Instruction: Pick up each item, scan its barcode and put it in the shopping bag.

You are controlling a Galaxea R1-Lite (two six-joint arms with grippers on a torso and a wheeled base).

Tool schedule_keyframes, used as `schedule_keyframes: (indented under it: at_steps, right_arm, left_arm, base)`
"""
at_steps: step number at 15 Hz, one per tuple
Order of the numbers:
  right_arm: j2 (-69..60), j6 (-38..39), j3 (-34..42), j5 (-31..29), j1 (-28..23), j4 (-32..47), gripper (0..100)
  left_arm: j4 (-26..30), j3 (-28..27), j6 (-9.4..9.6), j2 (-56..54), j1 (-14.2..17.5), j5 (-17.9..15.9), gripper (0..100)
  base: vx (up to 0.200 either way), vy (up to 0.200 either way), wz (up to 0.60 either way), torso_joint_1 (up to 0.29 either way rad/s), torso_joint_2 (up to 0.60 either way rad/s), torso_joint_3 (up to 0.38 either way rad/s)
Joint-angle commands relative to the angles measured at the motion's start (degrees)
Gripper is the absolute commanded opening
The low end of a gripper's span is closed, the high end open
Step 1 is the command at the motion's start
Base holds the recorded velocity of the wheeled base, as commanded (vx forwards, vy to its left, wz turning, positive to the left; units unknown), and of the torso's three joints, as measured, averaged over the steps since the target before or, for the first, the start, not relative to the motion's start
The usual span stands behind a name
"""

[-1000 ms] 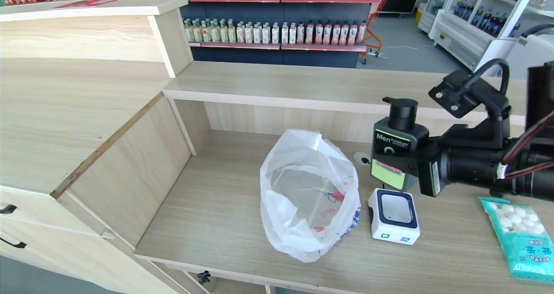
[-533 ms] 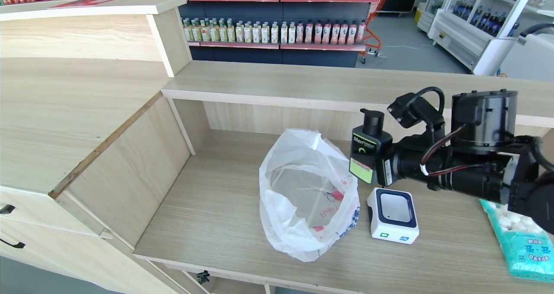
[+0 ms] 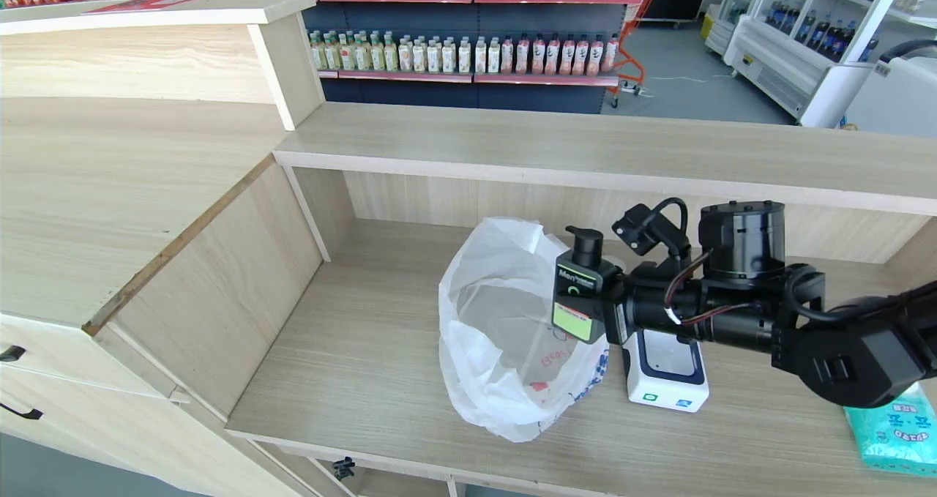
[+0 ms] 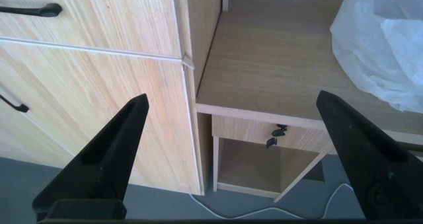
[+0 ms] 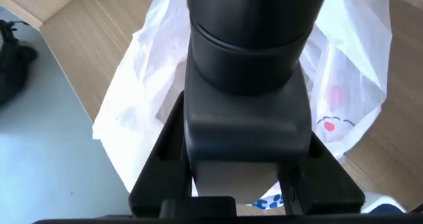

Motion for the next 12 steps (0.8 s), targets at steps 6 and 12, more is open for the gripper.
schedule_keyframes:
  at_steps: [6,12]
  right_arm:
    - [2.42,-0.19,4.39,2.37,-4.80,-3.54,0]
    - [7.51,-0.10,4.57,6.50,-9.63,-11.45,0]
  left_arm:
    - [-0.04,0.00,-0.01,0.09,0.01,0.04,100]
    - [0.05,0.00,-0.01,0.09,0.01,0.04,100]
  base:
    - [0.000,0.000,0.00,0.000,0.00,0.000]
    - [0.000,0.000,0.00,0.000,0.00,0.000]
